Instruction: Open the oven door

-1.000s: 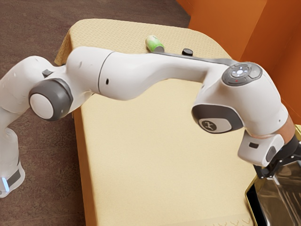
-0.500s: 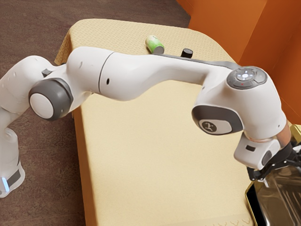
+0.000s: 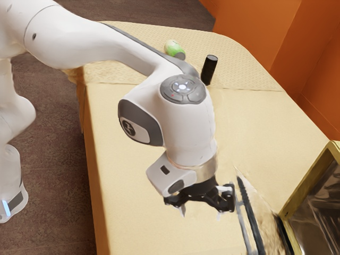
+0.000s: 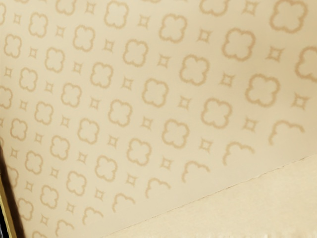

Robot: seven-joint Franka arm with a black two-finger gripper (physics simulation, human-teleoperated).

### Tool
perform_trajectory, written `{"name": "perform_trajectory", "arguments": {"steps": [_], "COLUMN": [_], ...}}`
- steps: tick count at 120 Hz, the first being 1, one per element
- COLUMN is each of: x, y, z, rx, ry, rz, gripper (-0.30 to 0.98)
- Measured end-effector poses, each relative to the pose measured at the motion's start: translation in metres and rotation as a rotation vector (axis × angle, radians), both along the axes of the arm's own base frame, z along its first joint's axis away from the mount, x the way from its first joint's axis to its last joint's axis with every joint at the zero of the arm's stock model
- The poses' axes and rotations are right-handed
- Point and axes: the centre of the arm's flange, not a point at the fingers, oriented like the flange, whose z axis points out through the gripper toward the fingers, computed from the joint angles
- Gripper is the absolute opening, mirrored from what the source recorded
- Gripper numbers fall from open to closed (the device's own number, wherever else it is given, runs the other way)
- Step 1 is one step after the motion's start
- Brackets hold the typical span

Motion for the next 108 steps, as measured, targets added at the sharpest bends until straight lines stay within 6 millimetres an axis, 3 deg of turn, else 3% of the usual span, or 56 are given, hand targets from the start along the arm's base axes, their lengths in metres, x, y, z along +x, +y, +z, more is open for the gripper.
{"name": "perform_trajectory", "arguments": {"steps": [5, 8, 12, 15, 19, 23, 27, 30, 34, 38, 41, 44, 47, 51, 62, 68, 73, 79, 86, 97, 108], "x": [-0.093, -0.125, -0.127, -0.100, -0.032, 0.042, 0.104, 0.134, 0.150, 0.146, 0.137, 0.129, 0.125, 0.127, 0.149, 0.170, 0.190, 0.209, 0.225, 0.230, 0.230], "y": [0.005, 0.020, 0.048, 0.069, 0.112, 0.170, 0.246, 0.310, 0.399, 0.475, 0.515, 0.537, 0.544, 0.530, 0.424, 0.372, 0.354, 0.363, 0.401, 0.459, 0.468], "z": [0.110, 0.176, 0.224, 0.241, 0.251, 0.249, 0.239, 0.231, 0.225, 0.222, 0.220, 0.219, 0.217, 0.215, 0.196, 0.158, 0.113, 0.066, 0.037, 0.029, 0.031], "rx": [-0.079, -0.134, -0.156, -0.157, -0.165, -0.173, -0.168, -0.165, -0.173, -0.186, -0.197, -0.209, -0.218, -0.226, -0.200, -0.159, -0.119, -0.103, -0.138, -0.224, -0.274], "ry": [-0.110, -0.185, -0.233, -0.225, -0.175, -0.122, -0.084, -0.063, -0.044, -0.032, -0.022, -0.012, 0.004, 0.027, 0.111, 0.193, 0.279, 0.358, 0.403, 0.403, 0.390], "rz": [-0.035, -0.003, 0.098, 0.192, 0.354, 0.544, 0.770, 0.947, 1.178, 1.376, 1.489, 1.566, 1.607, 1.611, 1.466, 1.400, 1.395, 1.441, 1.540, 1.688, 1.770], "gripper": [0.60, 0.62, 0.63, 0.64, 0.65, 0.66, 0.66, 0.67, 0.67, 0.67, 0.68, 0.68, 0.68, 0.68, 0.68, 0.68, 0.68, 0.68, 0.68, 0.69, 0.69]}}
